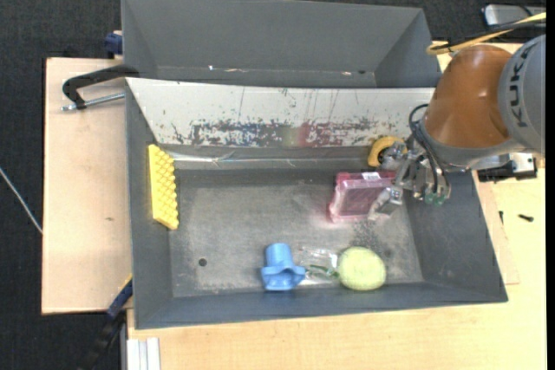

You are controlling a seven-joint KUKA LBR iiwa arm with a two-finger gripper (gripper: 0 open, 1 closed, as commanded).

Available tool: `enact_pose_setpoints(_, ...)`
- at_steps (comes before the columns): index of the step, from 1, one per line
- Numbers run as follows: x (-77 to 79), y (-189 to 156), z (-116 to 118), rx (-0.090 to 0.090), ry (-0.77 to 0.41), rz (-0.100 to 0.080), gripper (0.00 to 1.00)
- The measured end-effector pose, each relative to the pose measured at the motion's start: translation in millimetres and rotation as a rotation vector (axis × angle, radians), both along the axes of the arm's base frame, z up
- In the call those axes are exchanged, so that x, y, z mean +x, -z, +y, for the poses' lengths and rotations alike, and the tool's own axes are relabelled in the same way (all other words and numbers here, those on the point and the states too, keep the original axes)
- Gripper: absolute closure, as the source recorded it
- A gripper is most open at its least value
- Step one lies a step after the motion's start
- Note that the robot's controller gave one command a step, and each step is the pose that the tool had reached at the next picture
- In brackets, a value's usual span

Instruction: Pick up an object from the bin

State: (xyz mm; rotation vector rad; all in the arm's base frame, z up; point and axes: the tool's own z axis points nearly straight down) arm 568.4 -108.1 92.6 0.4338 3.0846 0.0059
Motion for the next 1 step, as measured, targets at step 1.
enact_pose_setpoints(1, -5.6, -6.8, -0.8, -0.002, 0.001, 0.01, 1.0)
